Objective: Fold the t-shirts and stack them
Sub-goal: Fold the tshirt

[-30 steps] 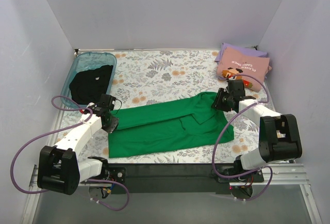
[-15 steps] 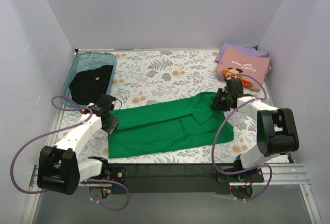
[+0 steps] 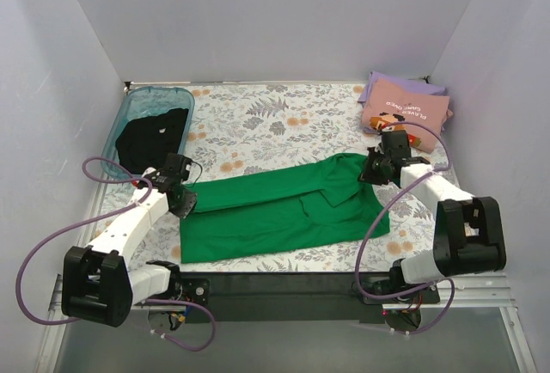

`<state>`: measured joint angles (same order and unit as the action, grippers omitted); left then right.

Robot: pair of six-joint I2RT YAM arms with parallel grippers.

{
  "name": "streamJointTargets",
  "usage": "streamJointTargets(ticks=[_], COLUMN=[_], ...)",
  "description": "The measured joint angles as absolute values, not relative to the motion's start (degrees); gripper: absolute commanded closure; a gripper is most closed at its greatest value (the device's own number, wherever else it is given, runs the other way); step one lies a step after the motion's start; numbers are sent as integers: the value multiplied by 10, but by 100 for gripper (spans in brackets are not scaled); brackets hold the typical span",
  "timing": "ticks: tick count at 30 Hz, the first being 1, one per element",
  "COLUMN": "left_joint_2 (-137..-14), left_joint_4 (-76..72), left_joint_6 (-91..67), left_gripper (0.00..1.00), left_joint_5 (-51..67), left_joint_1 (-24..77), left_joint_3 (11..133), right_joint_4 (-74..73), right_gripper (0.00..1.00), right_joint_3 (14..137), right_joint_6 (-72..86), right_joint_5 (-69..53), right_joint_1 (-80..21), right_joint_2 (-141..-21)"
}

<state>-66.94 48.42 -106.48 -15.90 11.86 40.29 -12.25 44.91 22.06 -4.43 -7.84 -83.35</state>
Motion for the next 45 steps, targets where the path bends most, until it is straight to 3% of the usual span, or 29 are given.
streamJointTargets(ticks=[15, 17, 20, 21, 23, 24, 25, 28, 29, 33, 36, 39, 40, 45], left_joint_2=[-665, -672, -677, -679, -684, -686, -689, -694, -694, -693, -684, -677, -678, -726], left_joint_4=[511, 519, 532, 536, 543, 548, 555, 575, 583, 611, 618, 597, 585, 516], left_joint_6=[-1090, -1098, -1109, -1113, -1119, -1120, -1122, -1133, -1134, -1136, -1131, -1108, -1096, -1047], left_gripper=[100, 100, 100, 97, 82, 71, 48, 32, 31, 27, 26, 26, 26, 26], left_joint_5=[-185, -191, -197, -198, -200, -202, -204, -210, -212, -217, -218, -212, -205, -165], left_joint_1=[119, 119, 119, 119, 118, 118, 118, 118, 118, 118, 118, 118, 118, 118], left_joint_3=[416, 416, 416, 416, 416, 416, 417, 422, 425, 449, 475, 492, 493, 493], right_joint_4=[-296, -312, -330, -336, -345, -346, -346, -352, -353, -343, -323, -303, -296, -280], right_gripper=[97, 82, 71, 66, 46, 38, 25, 15, 13, 18, 38, 46, 53, 62], right_joint_3=[442, 431, 410, 406, 404, 404, 404, 413, 419, 466, 500, 530, 537, 560], right_joint_6=[270, 287, 306, 311, 317, 318, 317, 311, 307, 276, 247, 225, 218, 196], right_joint_5=[46, 63, 76, 78, 81, 83, 86, 108, 113, 123, 112, 98, 94, 75], right_joint_1=[-157, -168, -185, -190, -197, -199, -200, -200, -200, -191, -175, -154, -148, -126], right_joint_2=[-713, -705, -694, -692, -688, -685, -680, -666, -663, -671, -705, -763, -785, -872])
